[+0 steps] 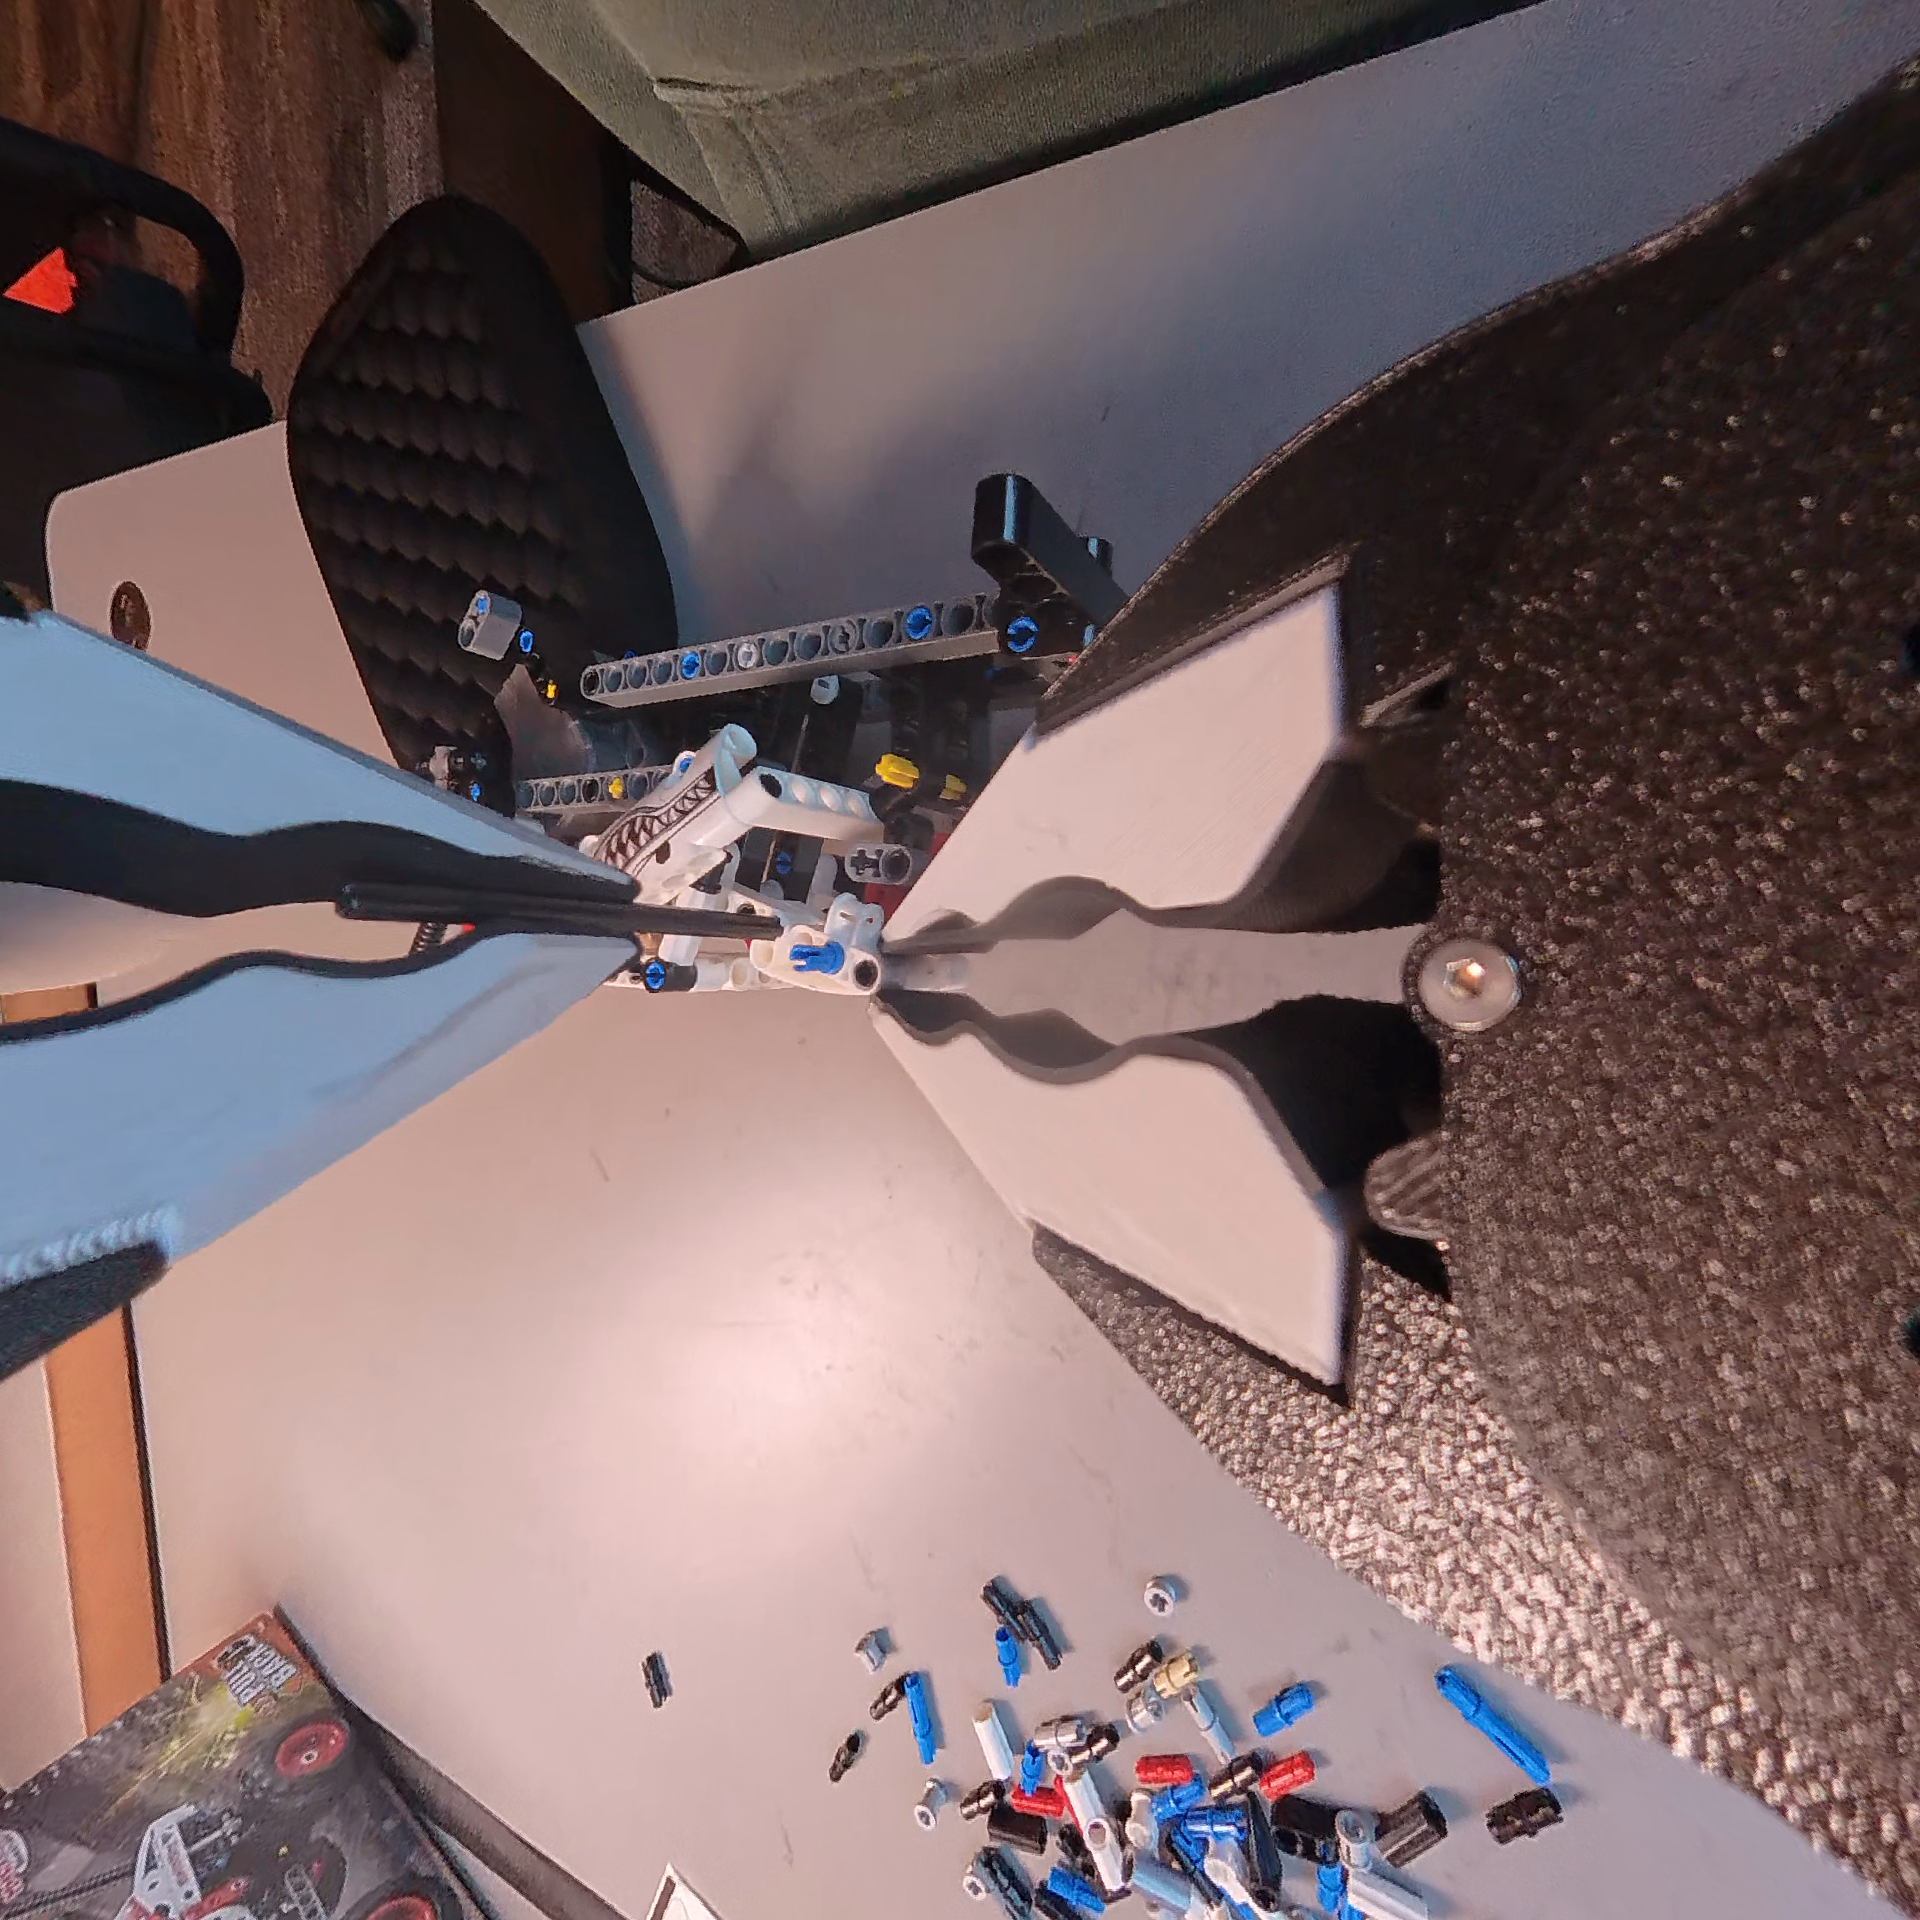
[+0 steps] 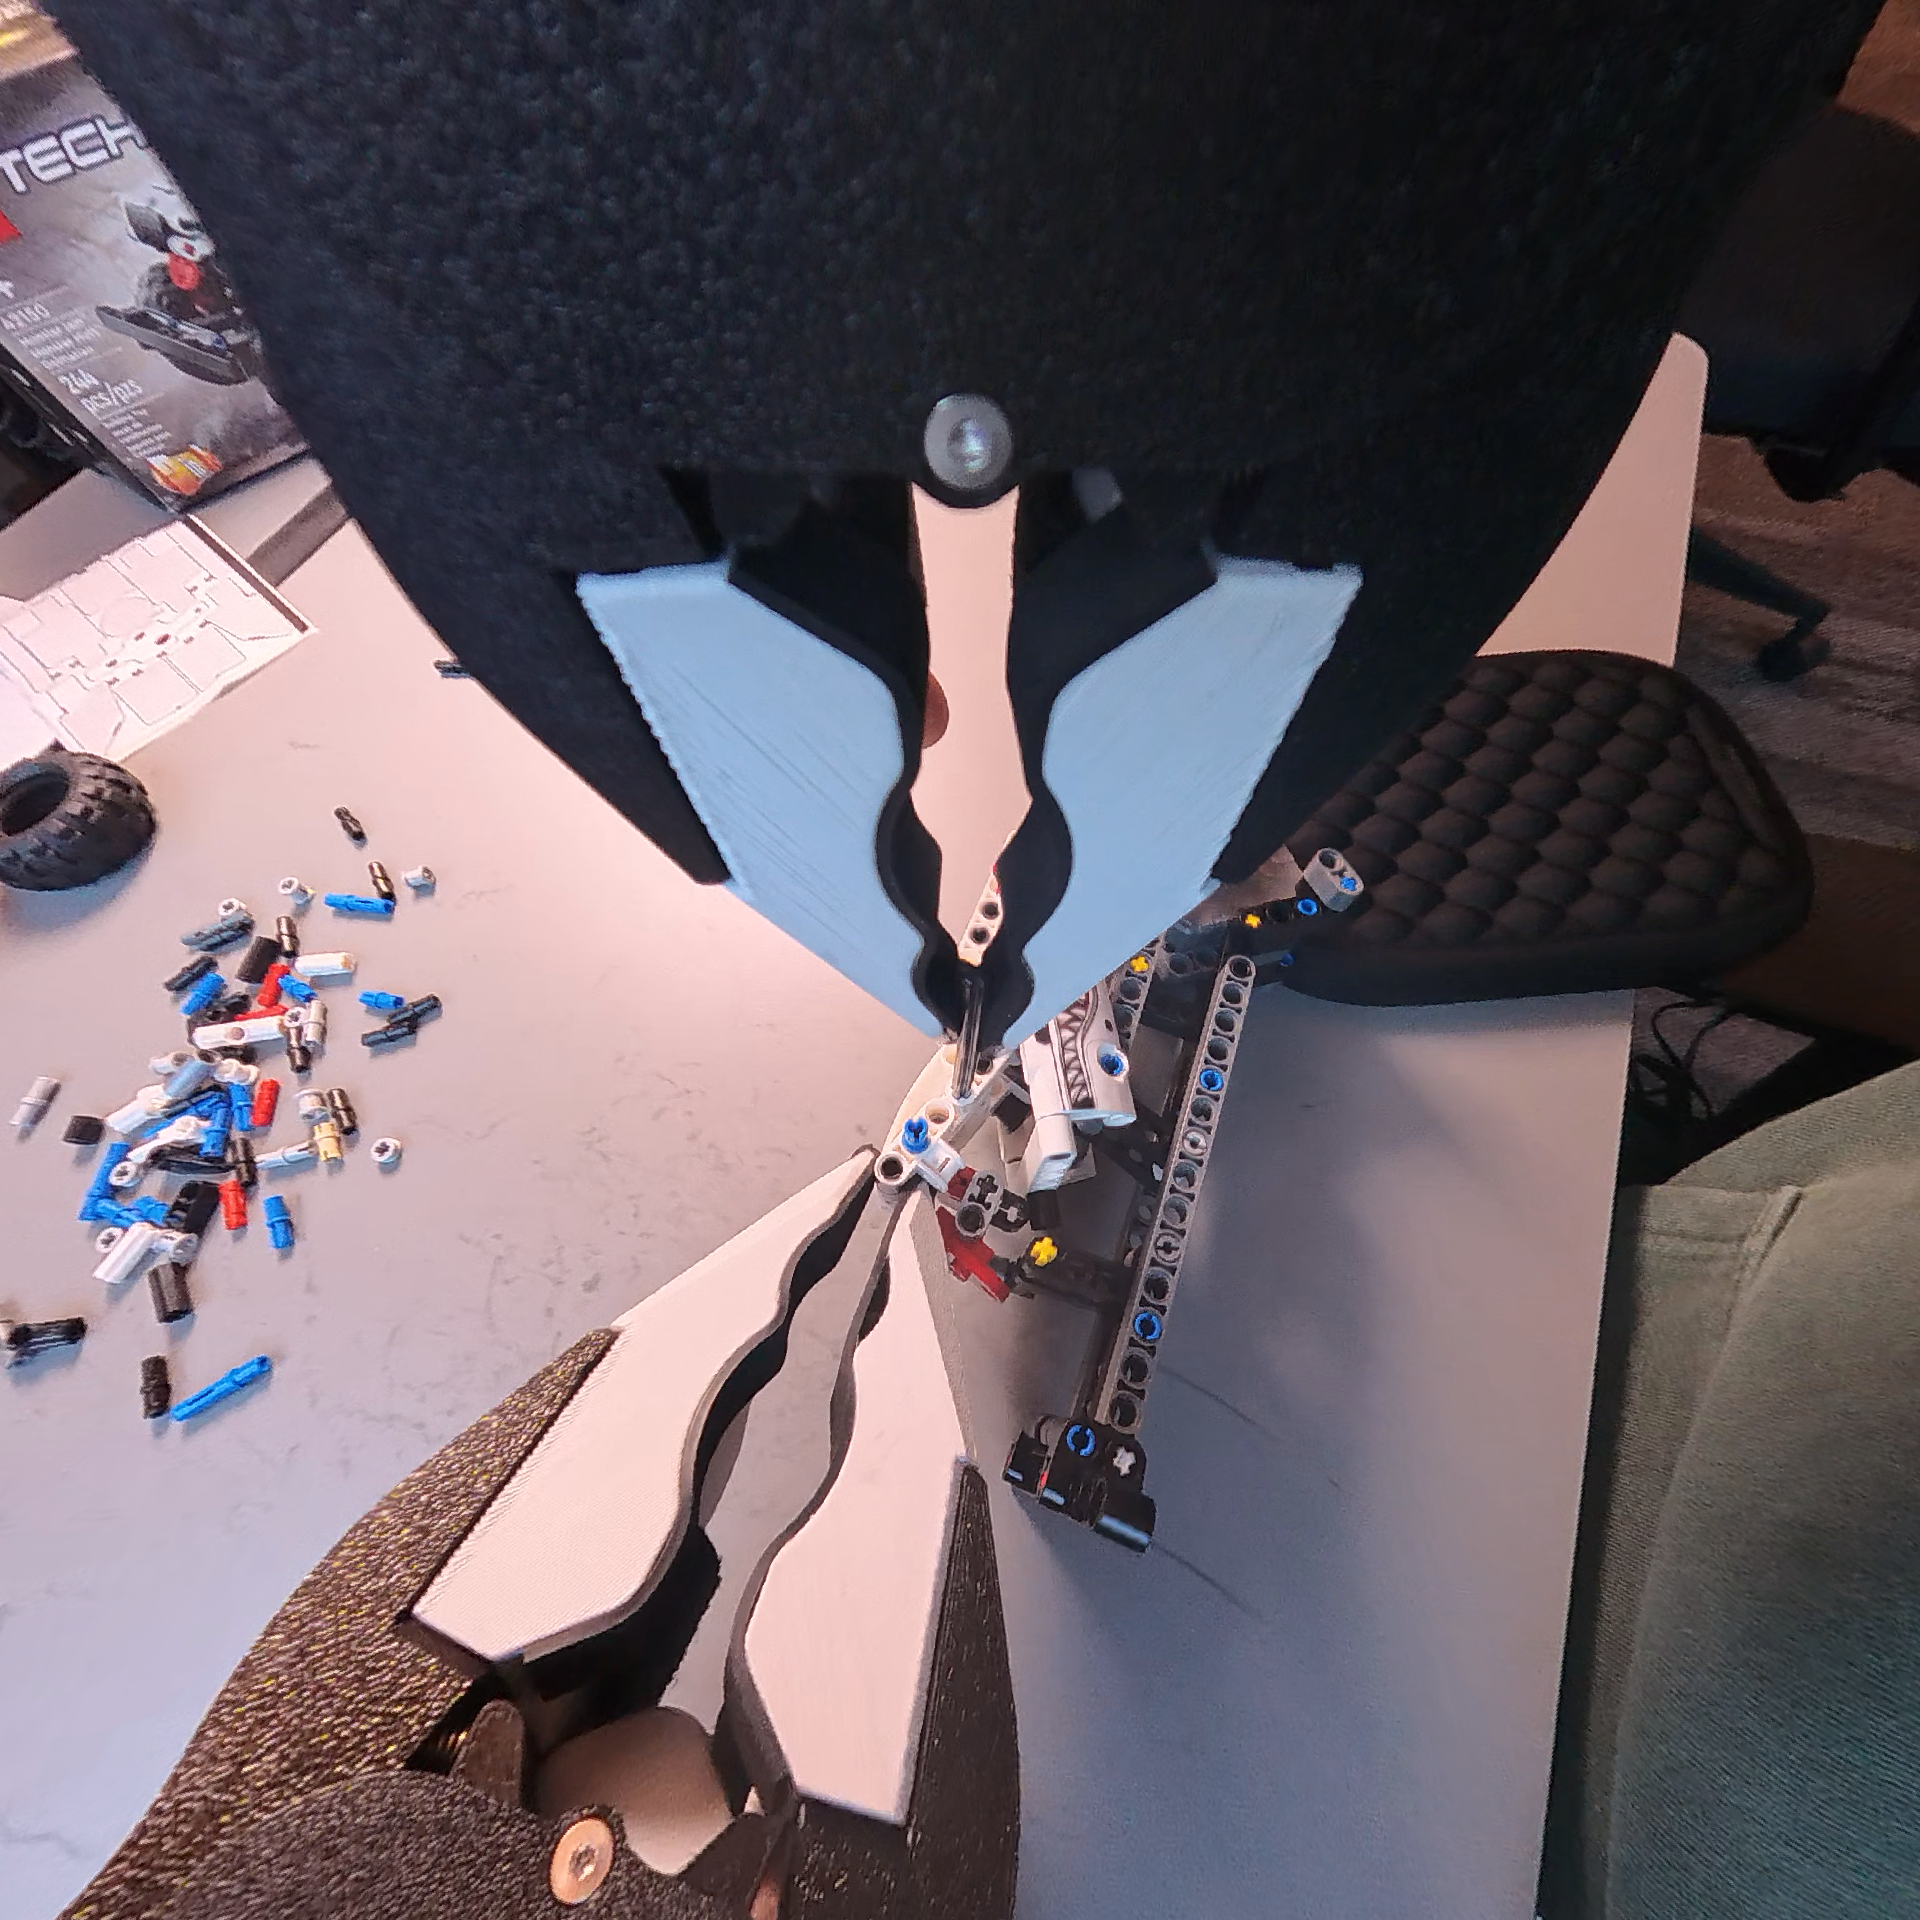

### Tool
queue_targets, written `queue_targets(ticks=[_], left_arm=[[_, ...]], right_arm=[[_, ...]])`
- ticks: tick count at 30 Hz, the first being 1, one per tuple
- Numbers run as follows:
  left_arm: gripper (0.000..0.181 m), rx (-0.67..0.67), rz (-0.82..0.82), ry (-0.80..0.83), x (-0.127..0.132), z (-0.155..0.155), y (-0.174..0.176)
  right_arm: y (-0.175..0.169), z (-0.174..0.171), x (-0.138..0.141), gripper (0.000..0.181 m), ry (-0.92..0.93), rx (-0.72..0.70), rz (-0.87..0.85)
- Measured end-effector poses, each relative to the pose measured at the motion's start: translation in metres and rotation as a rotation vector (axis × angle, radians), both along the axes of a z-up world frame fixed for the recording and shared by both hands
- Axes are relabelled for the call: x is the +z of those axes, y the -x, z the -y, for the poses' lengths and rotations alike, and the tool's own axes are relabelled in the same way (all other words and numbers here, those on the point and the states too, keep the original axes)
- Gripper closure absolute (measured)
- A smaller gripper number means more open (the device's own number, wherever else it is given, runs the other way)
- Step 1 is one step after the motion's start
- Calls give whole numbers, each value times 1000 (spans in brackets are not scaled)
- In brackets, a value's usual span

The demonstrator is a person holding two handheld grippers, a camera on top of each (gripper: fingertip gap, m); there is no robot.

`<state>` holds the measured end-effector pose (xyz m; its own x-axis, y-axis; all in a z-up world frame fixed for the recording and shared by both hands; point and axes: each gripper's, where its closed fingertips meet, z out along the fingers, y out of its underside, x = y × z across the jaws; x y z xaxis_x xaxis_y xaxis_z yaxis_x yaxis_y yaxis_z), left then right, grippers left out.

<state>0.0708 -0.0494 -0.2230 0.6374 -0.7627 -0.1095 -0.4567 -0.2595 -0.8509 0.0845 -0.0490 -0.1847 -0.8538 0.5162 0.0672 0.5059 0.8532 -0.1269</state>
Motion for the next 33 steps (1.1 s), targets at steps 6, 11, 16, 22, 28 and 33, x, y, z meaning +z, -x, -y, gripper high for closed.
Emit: queue_targets(ticks=[6, 11, 16, 22, 28, 33], left_arm=[[177, 1, 22, 5, 1, -1, -1], [176, 12, 22, -108, 40, -5, 3], [175, 5, 128, -52, 46, -3, 10], [164, -54, 152, 73, 14, 9, 12], [171, -46, 154, 72, 16, 8, 15], [163, 80, 180, 58, 21, -7, 49]], right_arm=[[3, -1, -10, 181, 11, -21, 32], [-3, 10, -16, 180, 50, 22, 73], [-3, 11, -12, 180, 84, 17, 68], [-5, 9, -8, 179, 113, 2, 24], [-6, 7, -6, 179, 115, 1, -9], [-6, 5, -6, 179, 102, 11, -30]])
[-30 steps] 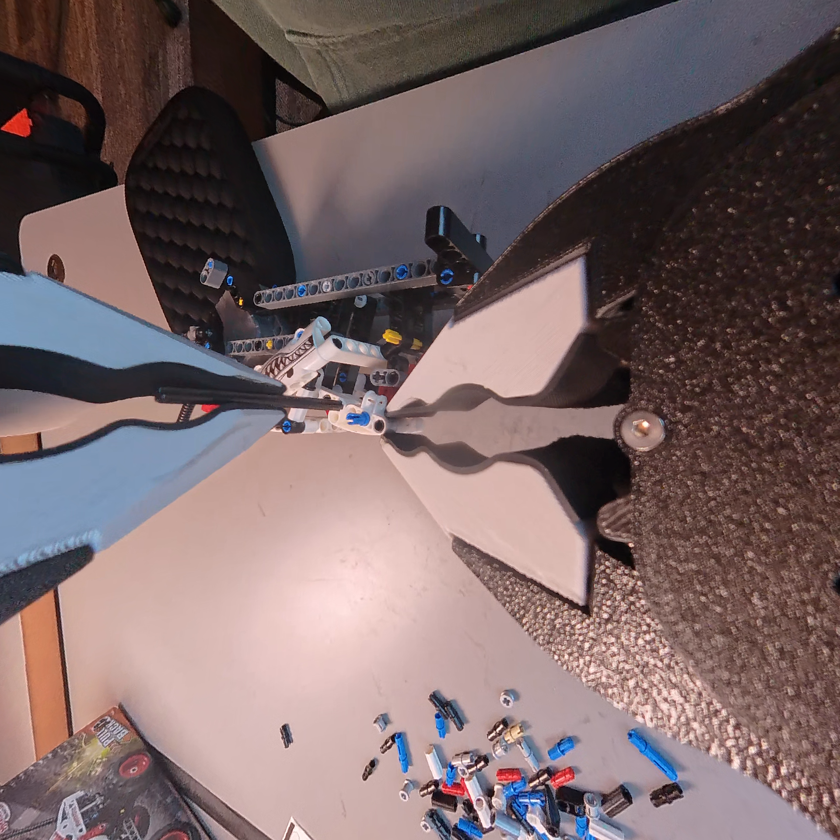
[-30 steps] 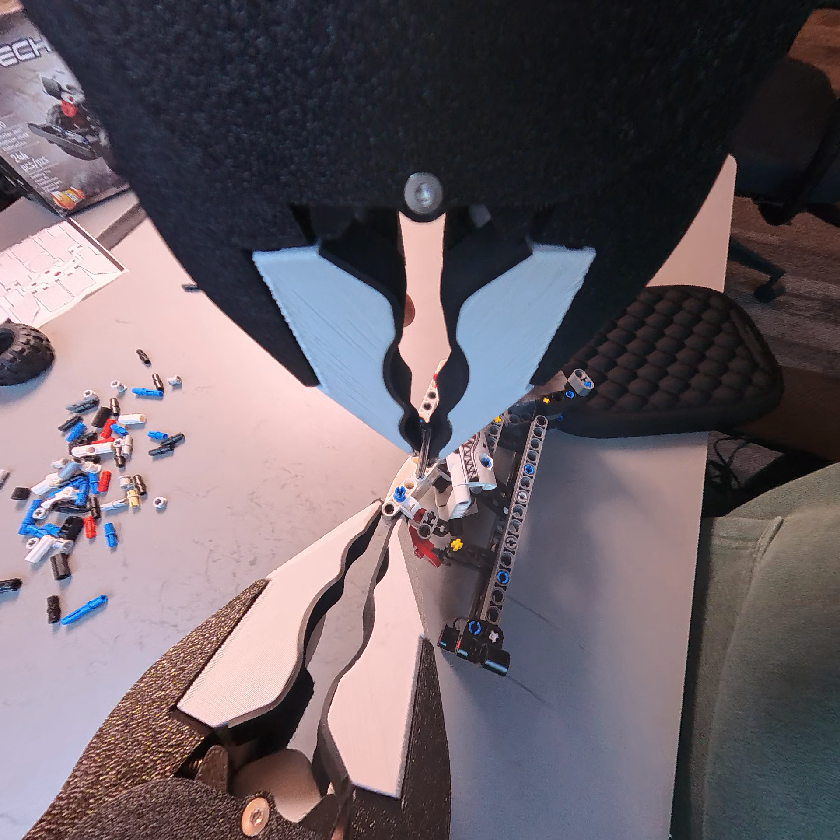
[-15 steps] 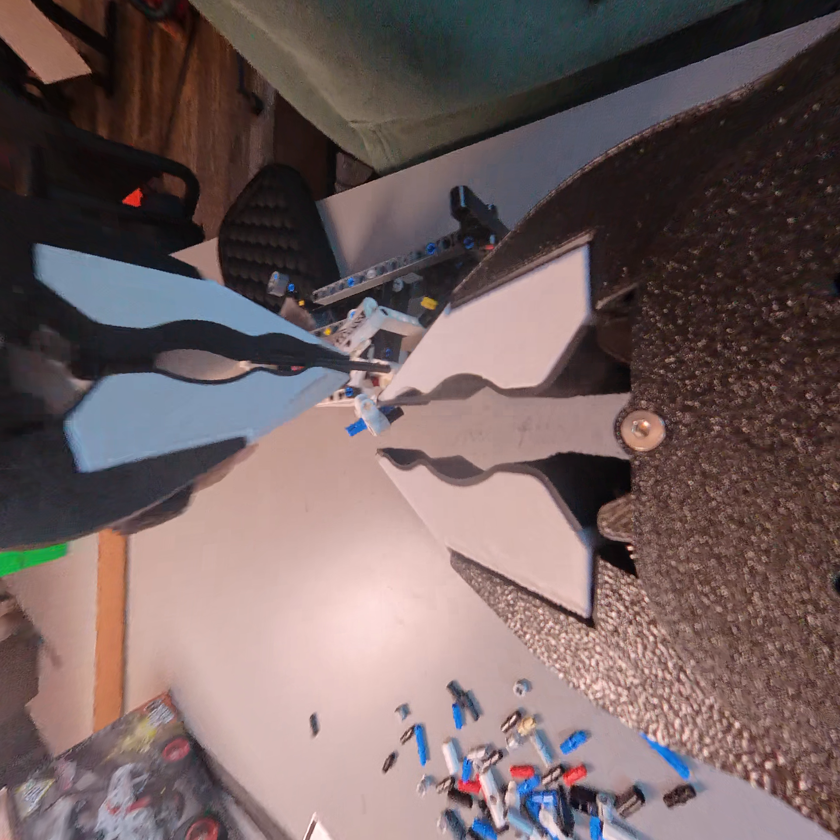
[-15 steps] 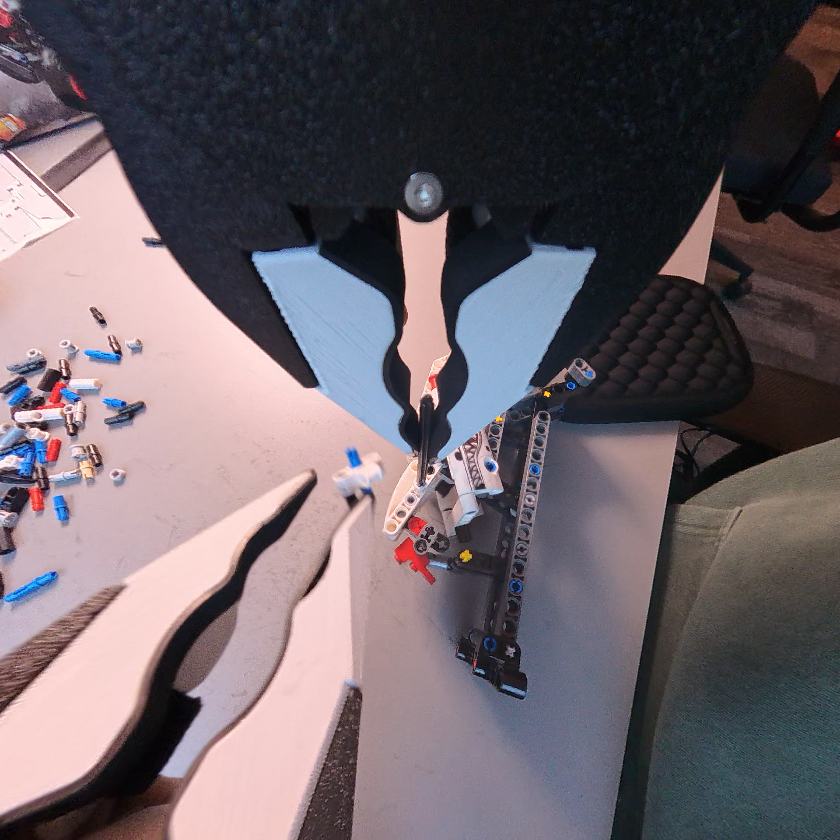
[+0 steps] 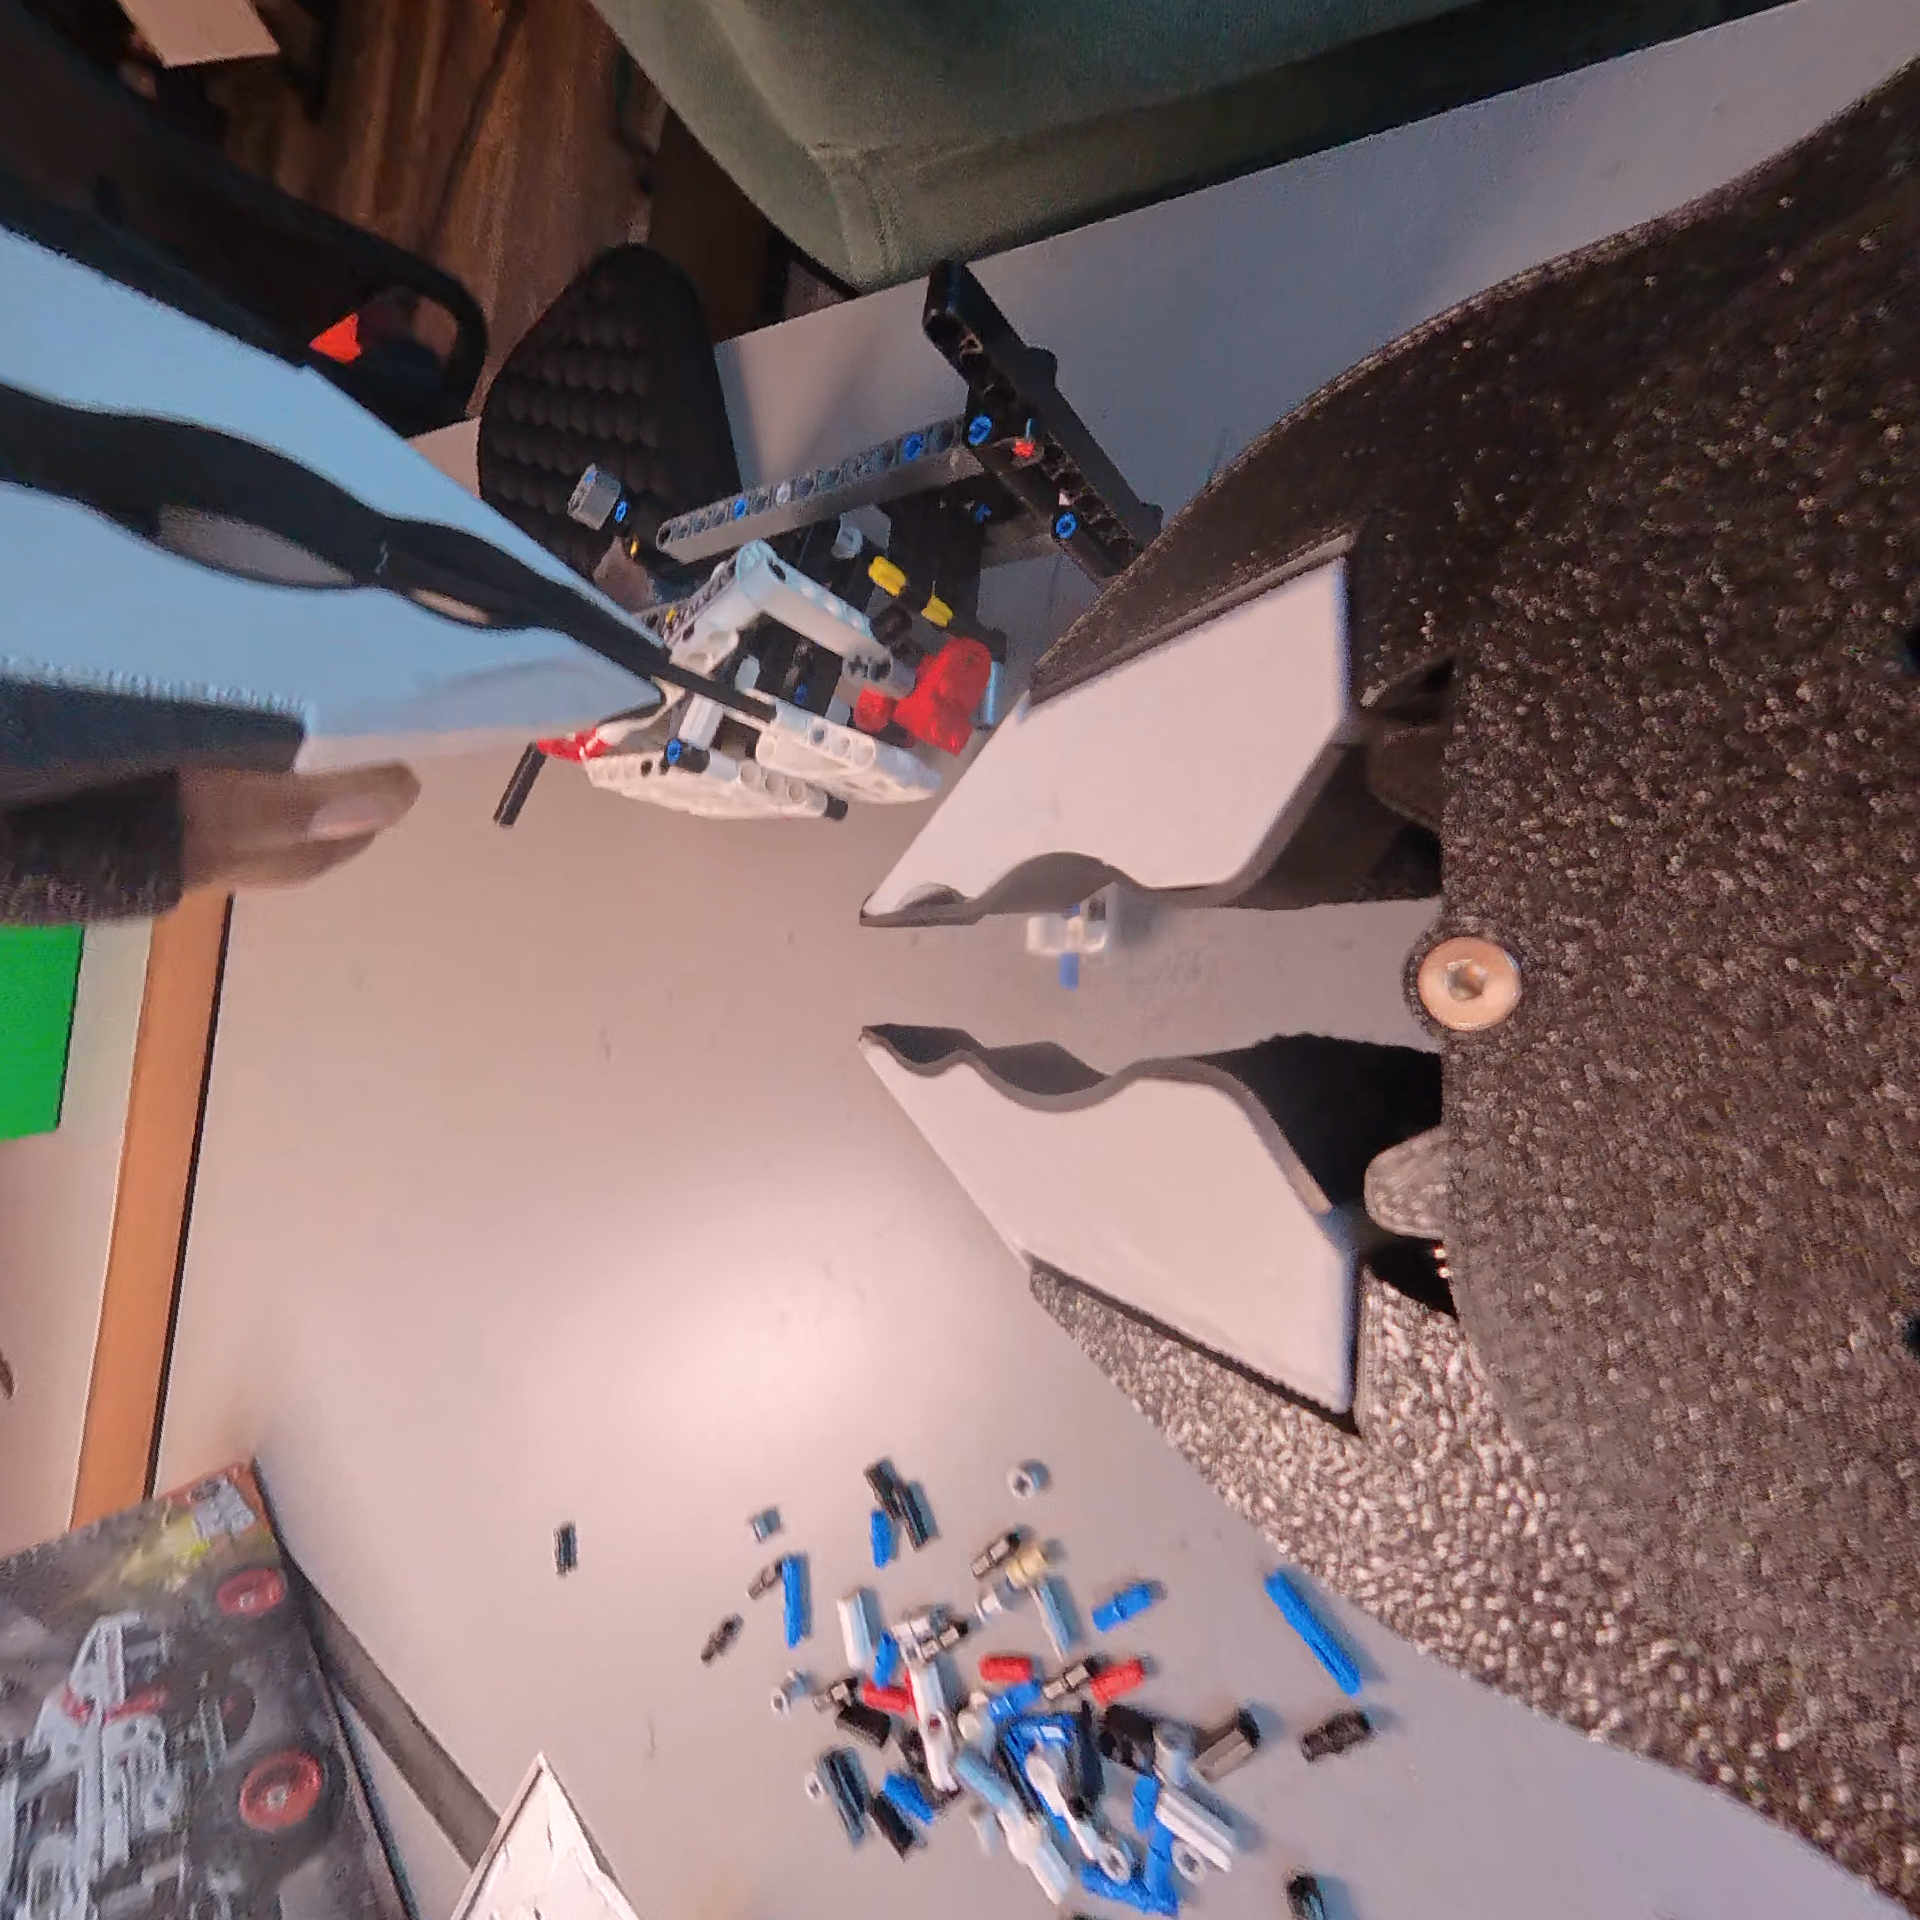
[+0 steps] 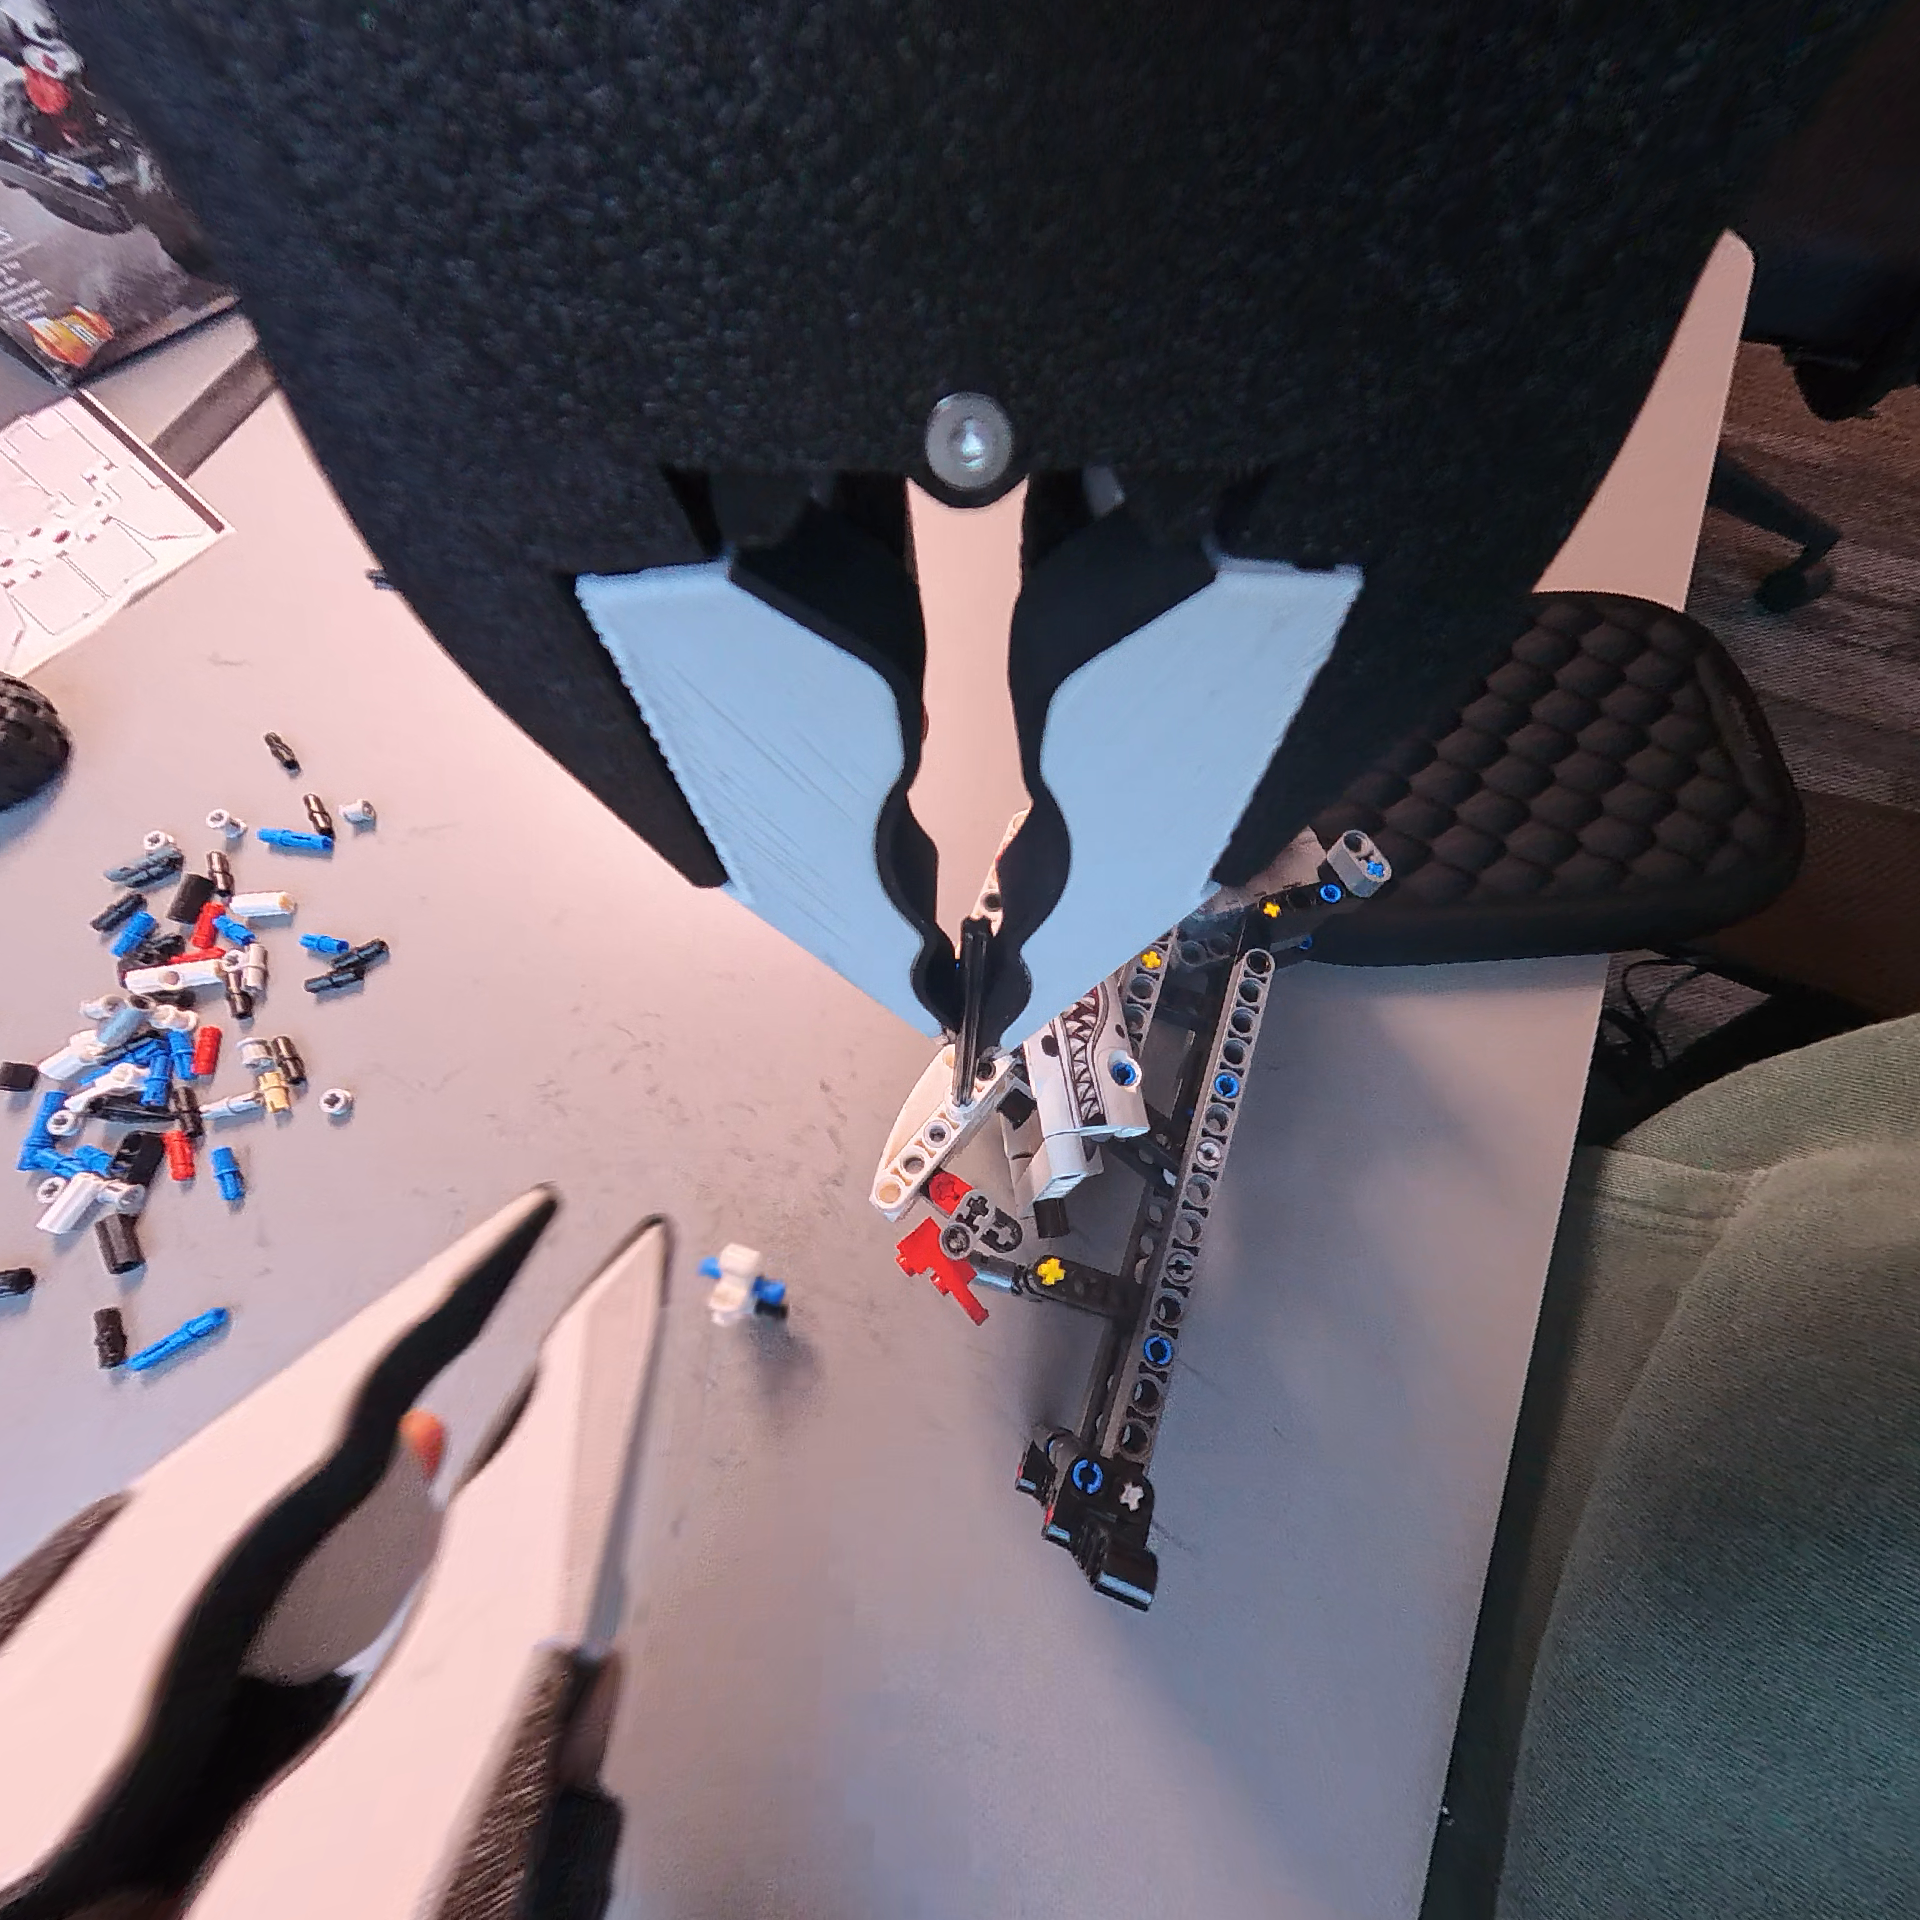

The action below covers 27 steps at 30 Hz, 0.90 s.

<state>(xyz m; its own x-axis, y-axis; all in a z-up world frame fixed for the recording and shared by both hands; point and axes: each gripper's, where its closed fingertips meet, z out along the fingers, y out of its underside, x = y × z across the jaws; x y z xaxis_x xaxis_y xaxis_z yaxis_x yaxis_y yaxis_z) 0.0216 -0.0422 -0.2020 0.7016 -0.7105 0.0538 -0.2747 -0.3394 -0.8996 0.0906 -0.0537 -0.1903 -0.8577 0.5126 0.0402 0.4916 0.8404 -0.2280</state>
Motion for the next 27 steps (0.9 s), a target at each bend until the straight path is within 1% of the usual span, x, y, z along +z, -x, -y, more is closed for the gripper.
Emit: queue_targets(ticks=[3, 6, 12, 15, 17, 18, 20, 23, 25, 27], left_arm=[[159, 66, 41, 3, 5, -5, 23], [155, 65, 49, 33, -2, -3, 28], [145, -20, -43, 112, -30, 7, 17], [141, -59, -125, 178, -48, 17, 19], [142, -69, -195, 219, -61, 24, 24], [145, -58, -245, 218, -68, 23, 28], [165, -72, -314, 213, -76, 24, 27], [181, -83, -326, 176, -77, 15, 15], [181, -71, -318, 149, -74, 4, 6], [180, -74, -274, 119, -66, -5, -3]], right_arm=[[0, -1, 0, 179, -3, 6, -10], [1, -1, -1, 179, 3, 9, -15], [2, -2, -1, 179, 14, 8, -29], [2, -2, -1, 179, 23, -1, -41], [2, -3, -1, 179, 28, 0, -51], [2, -2, -1, 178, 32, 1, -55], [2, -2, -1, 178, 39, 7, -61], [1, -2, 0, 178, 45, 22, -68], [1, -2, 0, 178, 45, 34, -77], [0, -2, 0, 178, 45, 38, -84]])
